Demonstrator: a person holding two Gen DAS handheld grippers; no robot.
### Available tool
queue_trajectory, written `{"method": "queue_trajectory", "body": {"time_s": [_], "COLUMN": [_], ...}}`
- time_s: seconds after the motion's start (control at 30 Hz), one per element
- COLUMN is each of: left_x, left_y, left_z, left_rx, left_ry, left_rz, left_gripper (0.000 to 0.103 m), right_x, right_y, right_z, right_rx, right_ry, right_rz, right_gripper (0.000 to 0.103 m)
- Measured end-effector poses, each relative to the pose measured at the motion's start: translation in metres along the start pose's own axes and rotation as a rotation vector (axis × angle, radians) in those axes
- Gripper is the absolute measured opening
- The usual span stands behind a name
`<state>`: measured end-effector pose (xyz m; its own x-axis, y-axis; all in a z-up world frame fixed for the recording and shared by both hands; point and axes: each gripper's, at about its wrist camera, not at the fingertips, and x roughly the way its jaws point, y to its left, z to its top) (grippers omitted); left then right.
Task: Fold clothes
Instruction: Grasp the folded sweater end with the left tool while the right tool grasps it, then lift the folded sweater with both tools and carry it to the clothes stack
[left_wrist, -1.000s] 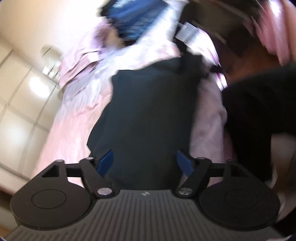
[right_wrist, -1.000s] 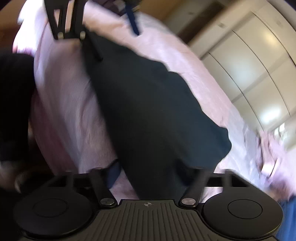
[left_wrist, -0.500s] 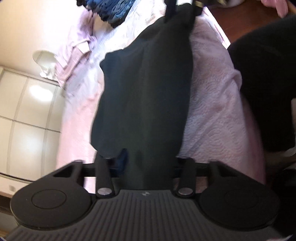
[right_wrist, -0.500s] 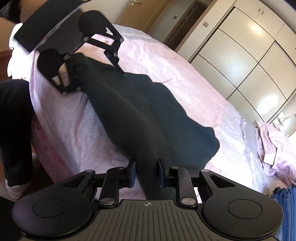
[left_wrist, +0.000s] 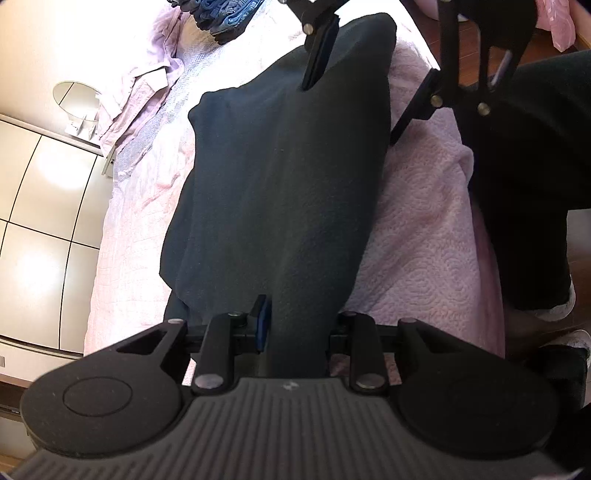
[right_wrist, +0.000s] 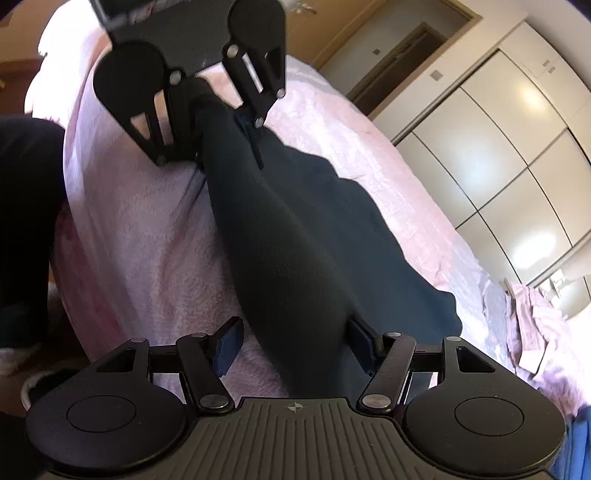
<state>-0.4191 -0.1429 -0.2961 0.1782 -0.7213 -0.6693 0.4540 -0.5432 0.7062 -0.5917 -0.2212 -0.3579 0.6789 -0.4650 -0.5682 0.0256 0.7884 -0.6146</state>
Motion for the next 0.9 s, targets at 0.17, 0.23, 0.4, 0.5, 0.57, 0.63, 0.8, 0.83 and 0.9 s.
{"method": "queue_trajectory", "body": {"time_s": [0.17,0.23,0.4,0.5,0.57,0.63,0.8,0.83,0.9], "left_x": [-0.001,-0.001,0.001,0.003,0.004,0.003,0.000,-0.001,-0.002], "left_y": [0.000,0.000,-0.003,-0.006,-0.006,-0.003,0.026,0.035,0.052], "left_z": [-0.004,-0.004,-0.004,-0.005,-0.005,-0.004,-0.002,-0.001,0.001], "left_rx": [-0.003,-0.002,0.003,0.009,0.015,0.019,0.017,0.019,0.023], "left_ry": [-0.007,-0.009,-0.011,-0.011,-0.012,-0.012,-0.043,-0.049,-0.060], "left_rz": [-0.005,-0.005,0.001,0.006,0.002,-0.007,-0.023,-0.033,-0.052], "left_gripper": [0.025,0.025,0.025,0.026,0.024,0.019,0.015,0.015,0.015], "right_x": [0.012,0.013,0.018,0.025,0.029,0.029,0.015,0.013,0.010], "right_y": [-0.008,-0.013,-0.009,-0.002,-0.002,-0.006,-0.033,-0.040,-0.053], "right_z": [-0.008,-0.013,-0.019,-0.019,-0.020,-0.019,-0.010,-0.008,-0.005], "right_rx": [-0.019,-0.014,-0.084,-0.137,-0.144,-0.131,-0.091,-0.087,-0.079], "right_ry": [0.076,0.097,0.114,0.119,0.126,0.127,0.082,0.076,0.067], "right_rz": [-0.042,-0.065,-0.089,-0.091,-0.091,-0.088,-0.077,-0.066,-0.040], "right_gripper": [0.063,0.062,0.053,0.043,0.037,0.023,0.017,0.017,0.016]}}
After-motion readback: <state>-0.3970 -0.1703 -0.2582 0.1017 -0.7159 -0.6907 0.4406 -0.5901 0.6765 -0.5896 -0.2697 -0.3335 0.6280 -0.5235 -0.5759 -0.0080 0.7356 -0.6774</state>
